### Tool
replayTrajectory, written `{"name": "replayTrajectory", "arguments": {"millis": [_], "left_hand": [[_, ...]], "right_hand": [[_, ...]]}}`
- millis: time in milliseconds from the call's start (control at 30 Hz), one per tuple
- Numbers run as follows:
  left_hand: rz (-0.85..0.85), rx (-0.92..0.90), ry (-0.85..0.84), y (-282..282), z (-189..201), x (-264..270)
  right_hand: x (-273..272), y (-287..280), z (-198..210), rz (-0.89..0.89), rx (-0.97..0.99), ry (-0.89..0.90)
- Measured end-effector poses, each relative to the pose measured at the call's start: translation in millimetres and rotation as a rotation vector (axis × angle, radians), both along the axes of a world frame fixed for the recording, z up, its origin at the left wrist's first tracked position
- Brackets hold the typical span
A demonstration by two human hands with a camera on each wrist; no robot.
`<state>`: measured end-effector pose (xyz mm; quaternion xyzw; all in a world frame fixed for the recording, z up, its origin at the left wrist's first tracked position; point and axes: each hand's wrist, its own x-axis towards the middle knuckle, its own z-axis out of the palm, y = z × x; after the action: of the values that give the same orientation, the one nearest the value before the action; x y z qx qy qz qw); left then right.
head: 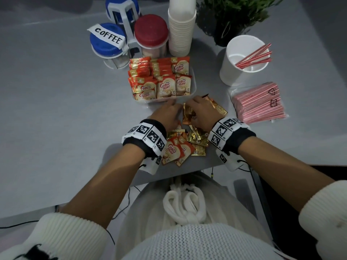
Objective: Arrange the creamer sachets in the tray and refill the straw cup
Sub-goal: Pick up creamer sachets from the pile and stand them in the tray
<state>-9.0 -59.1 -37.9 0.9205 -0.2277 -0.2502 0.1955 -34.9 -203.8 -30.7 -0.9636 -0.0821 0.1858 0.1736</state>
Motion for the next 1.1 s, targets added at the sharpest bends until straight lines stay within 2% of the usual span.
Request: {"name": "replayTrajectory", "arguments": {"millis": [233, 433, 767, 1100], "left_hand": [[0.190, -0.004, 0.095, -14.5, 0.7, -1.3], [0.196, -0.011, 0.117, -17.2, -2.7, -2.9], [0.214, -0.082, 0.177, -13.3, 5.4, 0.5], [0.233, -0.008, 0.147, -24.6, 0.4, -1.4]], "right_hand": [[0.7, -3.1, -2.4, -0.189, 0.027, -0.001], [7.0, -7.1, -6.7, -0.301, 0.038, 0.075], [16.7, -6.6, -2.1, -0.330, -0.009, 0.123], [10.9, -6.6, -4.0, -0.419, 0.073, -0.013]]}}
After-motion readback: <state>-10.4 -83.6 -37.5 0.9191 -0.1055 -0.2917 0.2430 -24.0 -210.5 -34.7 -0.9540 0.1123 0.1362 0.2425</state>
